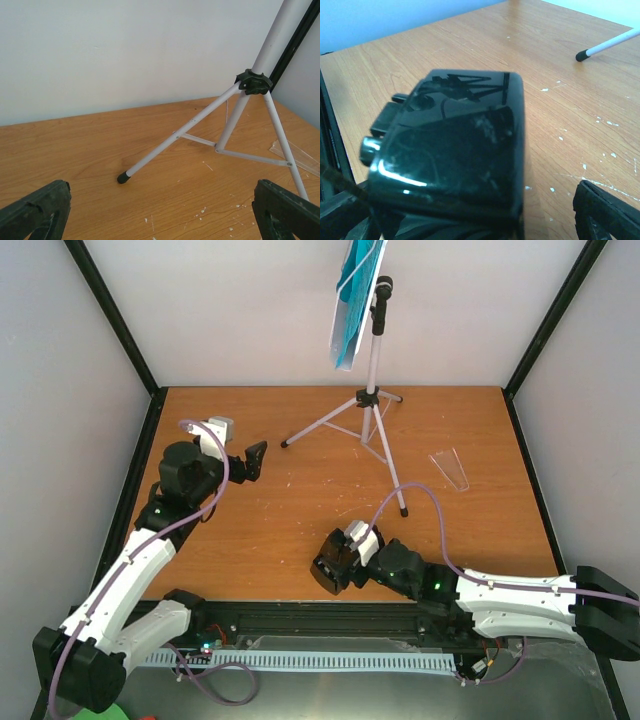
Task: Pack up the instrument practice props
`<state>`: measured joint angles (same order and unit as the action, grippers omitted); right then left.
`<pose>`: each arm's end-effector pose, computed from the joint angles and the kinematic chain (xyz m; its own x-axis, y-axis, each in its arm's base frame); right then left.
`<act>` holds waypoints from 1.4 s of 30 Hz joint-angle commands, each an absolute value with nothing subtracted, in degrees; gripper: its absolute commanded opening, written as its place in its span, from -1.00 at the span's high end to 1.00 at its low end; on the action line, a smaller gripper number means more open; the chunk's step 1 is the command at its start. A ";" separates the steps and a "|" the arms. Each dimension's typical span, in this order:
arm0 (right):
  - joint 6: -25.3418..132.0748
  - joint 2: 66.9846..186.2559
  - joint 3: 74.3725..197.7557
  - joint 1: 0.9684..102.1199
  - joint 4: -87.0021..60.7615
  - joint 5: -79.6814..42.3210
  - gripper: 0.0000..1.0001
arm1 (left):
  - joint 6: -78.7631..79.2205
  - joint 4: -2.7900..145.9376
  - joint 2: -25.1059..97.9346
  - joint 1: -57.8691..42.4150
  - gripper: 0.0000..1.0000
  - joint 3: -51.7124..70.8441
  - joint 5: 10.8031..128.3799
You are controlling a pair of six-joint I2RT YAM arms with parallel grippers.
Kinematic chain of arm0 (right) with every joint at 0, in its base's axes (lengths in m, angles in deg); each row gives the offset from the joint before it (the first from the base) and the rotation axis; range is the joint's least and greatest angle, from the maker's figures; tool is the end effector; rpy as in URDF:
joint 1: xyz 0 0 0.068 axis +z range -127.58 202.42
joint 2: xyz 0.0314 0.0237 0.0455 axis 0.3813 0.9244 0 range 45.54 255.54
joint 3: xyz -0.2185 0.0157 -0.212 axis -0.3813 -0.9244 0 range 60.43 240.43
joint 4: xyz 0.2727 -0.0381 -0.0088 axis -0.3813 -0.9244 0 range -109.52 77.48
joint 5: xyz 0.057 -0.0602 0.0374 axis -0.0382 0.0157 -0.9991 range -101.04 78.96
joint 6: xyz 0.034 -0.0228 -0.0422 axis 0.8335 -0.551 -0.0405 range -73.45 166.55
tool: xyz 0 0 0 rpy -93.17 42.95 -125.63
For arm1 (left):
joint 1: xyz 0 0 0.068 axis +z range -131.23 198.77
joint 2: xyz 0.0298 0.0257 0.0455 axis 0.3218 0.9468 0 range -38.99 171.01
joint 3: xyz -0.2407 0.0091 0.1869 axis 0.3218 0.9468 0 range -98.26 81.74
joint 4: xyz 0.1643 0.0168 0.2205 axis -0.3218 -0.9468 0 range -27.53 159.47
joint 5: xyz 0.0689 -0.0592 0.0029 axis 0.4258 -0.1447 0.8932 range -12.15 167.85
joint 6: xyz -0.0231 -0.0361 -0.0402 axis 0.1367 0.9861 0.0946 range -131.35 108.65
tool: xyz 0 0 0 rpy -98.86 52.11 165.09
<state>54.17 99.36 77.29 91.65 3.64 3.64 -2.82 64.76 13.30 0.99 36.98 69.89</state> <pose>0.0797 0.1796 0.2039 -0.2335 -0.2542 -0.9385 -0.7966 0.6036 0.0347 0.2051 -0.0720 0.3492 -0.2638 -0.0697 -0.9621 0.3967 0.9013 -0.1740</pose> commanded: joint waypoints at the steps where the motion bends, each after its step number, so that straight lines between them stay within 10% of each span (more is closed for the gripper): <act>1: 54.53 98.45 76.92 92.27 6.40 2.71 -0.97 | -2.26 66.01 14.06 1.19 -0.99 36.43 68.69; 36: 58.11 98.17 76.74 92.34 6.34 3.65 -0.53 | 4.80 55.20 24.77 -5.15 -0.99 32.73 65.15; 42: 58.93 96.43 75.67 92.29 5.52 4.46 -0.44 | 10.13 59.71 21.64 -7.47 -0.93 38.43 47.44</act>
